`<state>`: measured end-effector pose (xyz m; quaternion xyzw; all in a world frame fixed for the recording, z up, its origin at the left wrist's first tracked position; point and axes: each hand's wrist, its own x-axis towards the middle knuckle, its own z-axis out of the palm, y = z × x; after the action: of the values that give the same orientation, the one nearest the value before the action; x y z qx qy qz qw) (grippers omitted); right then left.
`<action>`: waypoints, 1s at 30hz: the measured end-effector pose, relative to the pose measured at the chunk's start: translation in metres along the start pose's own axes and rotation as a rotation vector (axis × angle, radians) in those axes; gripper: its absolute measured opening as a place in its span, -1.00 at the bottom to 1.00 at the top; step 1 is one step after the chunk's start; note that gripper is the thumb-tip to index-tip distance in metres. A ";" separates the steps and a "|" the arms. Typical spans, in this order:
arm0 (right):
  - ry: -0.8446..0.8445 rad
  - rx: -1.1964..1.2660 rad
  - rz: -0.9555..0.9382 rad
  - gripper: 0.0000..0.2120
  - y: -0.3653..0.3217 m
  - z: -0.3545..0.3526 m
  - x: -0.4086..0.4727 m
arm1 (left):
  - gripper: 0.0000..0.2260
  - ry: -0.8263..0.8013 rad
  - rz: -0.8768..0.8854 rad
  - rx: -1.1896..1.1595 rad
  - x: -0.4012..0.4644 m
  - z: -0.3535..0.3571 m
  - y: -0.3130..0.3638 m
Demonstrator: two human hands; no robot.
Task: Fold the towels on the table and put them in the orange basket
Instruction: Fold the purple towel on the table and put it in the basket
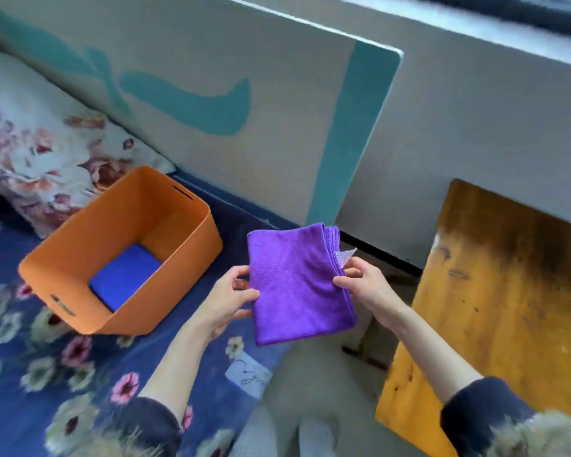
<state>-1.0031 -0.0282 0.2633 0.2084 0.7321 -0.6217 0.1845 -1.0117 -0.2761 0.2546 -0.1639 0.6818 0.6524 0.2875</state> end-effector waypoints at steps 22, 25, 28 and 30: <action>-0.315 -0.715 -0.263 -0.82 -0.151 0.379 0.222 | -0.66 0.624 -0.057 -0.394 0.111 -0.310 -0.014; -0.293 -0.846 -0.295 -0.78 -0.132 0.400 0.257 | -0.68 0.644 -0.120 -0.424 0.148 -0.309 -0.039; -0.302 -0.928 -0.280 -0.74 -0.104 0.411 0.287 | -0.71 0.647 -0.193 -0.461 0.181 -0.304 -0.069; -0.310 -0.961 -0.248 -0.69 -0.086 0.416 0.307 | -0.72 0.635 -0.211 -0.476 0.203 -0.303 -0.084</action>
<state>-1.3038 -0.4276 0.1069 -0.0826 0.9183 -0.2561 0.2905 -1.1742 -0.5516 0.0595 -0.4880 0.5463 0.6758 0.0821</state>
